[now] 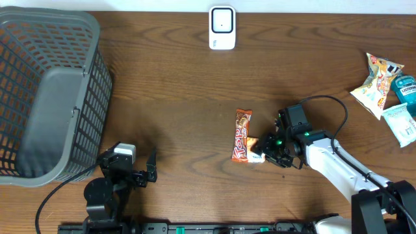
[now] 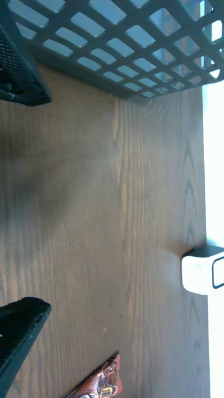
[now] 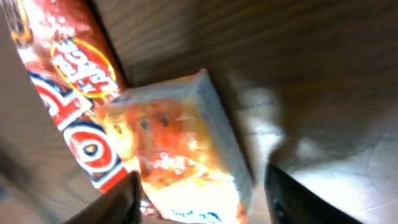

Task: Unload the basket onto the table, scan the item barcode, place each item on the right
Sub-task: 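Move the right gripper to the orange tissue pack and grasp it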

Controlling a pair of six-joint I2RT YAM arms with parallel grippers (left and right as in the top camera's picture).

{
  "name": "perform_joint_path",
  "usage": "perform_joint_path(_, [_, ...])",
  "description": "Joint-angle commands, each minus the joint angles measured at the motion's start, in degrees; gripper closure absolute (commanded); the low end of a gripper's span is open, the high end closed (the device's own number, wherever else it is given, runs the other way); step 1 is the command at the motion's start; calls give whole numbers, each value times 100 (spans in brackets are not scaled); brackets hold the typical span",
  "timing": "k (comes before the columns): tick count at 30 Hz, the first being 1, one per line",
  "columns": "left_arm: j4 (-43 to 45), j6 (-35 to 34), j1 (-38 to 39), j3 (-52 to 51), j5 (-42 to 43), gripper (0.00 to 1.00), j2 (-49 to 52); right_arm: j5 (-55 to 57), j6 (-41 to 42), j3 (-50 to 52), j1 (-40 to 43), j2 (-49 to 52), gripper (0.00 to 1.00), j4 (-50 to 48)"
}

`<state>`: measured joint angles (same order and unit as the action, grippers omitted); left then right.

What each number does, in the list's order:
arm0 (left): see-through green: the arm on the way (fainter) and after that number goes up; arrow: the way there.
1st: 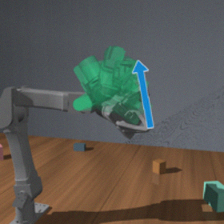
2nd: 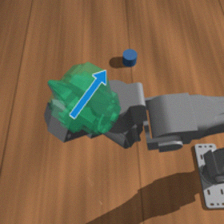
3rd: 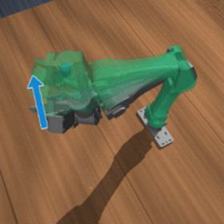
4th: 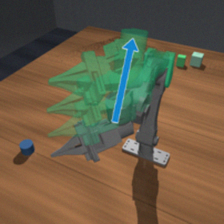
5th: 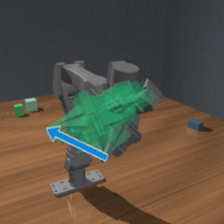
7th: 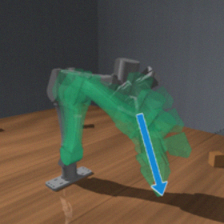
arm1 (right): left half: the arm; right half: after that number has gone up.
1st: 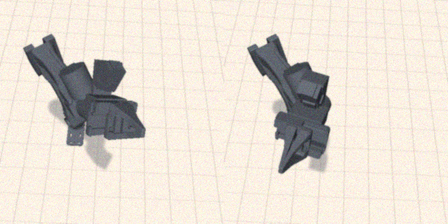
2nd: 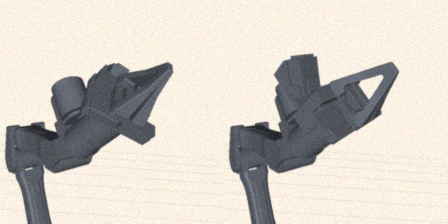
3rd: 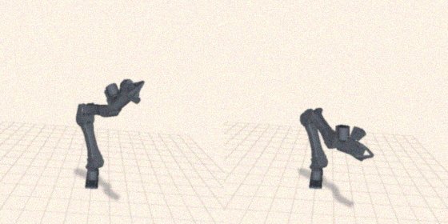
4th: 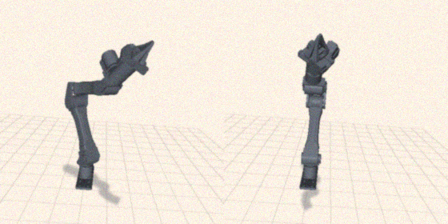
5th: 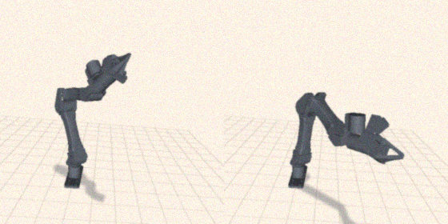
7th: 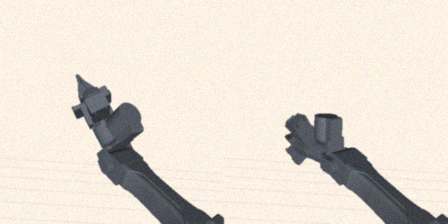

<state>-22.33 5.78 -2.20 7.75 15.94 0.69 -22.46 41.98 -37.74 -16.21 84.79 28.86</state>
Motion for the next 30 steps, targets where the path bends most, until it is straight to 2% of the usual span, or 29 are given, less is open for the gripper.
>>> perform_joint_path(1, [-111,-52,-13,-87,-17,2,-9,-72,-90,7,-39,-2,35,55])
perform_joint_path(4, [-111,-52,-13,-87,-17,2,-9,260,35,83,-39,-2,42,87])
perform_joint_path(8, [-111,-52,-13,-87,-15,2,-9,758,763,291,-39,-2,62,24])
perform_joint_path(10, [-111,-52,-13,-87,-17,2,-9,931,1029,442,-39,-2,77,-284])
perform_joint_path(14, [-111,-52,-13,-87,-17,2,-9,962,791,562,-39,-2,79,-730])
perform_joint_path(15, [-111,-52,-13,-87,-17,2,-9,911,662,562,-39,-2,81,-756])
perform_joint_path(17, [-111,-52,-13,-87,-15,2,-9,857,387,562,-39,-2,99,-796])
perform_joint_path(20, [-111,-52,-13,-87,-17,2,-9,730,59,560,-37,-4,99,-817])
perform_joint_path(22, [-111,-52,-13,-87,-17,2,-9,256,-385,555,2,-22,99,-962])
perform_joint_path(24, [-111,-52,-13,-87,-17,2,-9,-697,-1069,540,162,-109,99,-1158])
perform_joint_path(27, [-111,-52,-13,-87,-17,2,-9,-2339,-1681,516,651,-337,99,-1174])
perform_joint_path(30, [-111,-52,-13,-87,-17,2,-9,-4513,-2162,516,1344,-522,99,-1180])
